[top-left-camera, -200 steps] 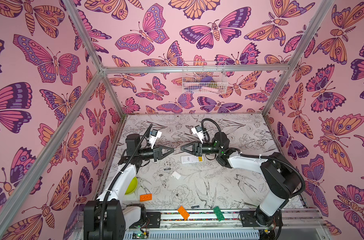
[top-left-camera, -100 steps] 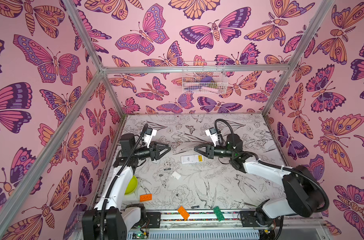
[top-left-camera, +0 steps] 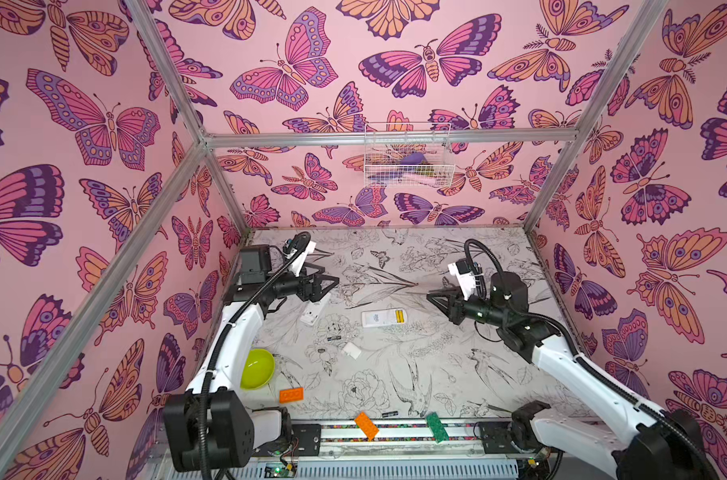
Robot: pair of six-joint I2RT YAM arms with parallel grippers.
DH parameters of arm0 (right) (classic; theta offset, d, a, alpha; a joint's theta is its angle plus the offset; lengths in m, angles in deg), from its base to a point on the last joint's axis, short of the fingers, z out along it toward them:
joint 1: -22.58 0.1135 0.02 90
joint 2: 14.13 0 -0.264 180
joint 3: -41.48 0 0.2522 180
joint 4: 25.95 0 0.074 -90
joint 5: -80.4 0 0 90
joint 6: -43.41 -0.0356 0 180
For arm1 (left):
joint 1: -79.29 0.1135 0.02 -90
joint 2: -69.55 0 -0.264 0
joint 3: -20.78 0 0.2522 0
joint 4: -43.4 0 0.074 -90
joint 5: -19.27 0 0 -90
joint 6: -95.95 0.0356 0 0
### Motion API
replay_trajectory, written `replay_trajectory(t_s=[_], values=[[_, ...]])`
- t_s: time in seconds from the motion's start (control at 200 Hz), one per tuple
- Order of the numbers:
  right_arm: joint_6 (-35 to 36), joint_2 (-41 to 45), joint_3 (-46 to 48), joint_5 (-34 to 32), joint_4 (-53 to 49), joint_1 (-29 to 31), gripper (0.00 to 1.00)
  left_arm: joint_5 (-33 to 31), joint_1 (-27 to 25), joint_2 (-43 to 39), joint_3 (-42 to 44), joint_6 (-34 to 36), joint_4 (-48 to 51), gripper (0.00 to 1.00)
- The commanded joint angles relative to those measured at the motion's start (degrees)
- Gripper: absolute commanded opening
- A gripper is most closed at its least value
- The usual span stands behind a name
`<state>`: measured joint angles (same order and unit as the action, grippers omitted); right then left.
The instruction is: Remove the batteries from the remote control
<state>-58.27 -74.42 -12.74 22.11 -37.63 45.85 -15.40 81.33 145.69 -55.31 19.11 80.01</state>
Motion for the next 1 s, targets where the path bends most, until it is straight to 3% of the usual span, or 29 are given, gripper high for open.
replay_trajectory(t_s=[0.0, 0.16, 0.195, 0.461, 0.786, 0.997], values=[[8.2, 0.4, 1.0, -5.1, -6.3, -0.3, 0.00, -4.4, -2.0, 3.8, -3.5, 6.4, 4.1, 0.89], [8.8, -2.9, 1.4, -8.1, -4.7, -0.4, 0.00, -9.2, -7.5, 10.3, -7.9, 12.6, 7.3, 0.95], [8.6, -4.3, 1.0, -8.5, -4.4, -0.4, 0.00, -10.3, -8.9, 11.7, -8.6, 14.3, 8.0, 1.00], [7.1, -18.2, -4.4, -9.3, 0.5, -0.6, 0.00, -12.7, -18.1, 19.7, -12.6, 25.9, 12.6, 1.00], [8.3, -37.0, -17.6, -2.4, 0.6, -1.0, 0.00, -17.3, -24.3, 25.7, -13.0, 35.2, 13.0, 1.00], [9.9, -40.7, -18.9, 0.4, -2.8, -1.0, 0.00, -20.5, -26.5, 29.3, -13.1, 43.7, 13.1, 0.99]])
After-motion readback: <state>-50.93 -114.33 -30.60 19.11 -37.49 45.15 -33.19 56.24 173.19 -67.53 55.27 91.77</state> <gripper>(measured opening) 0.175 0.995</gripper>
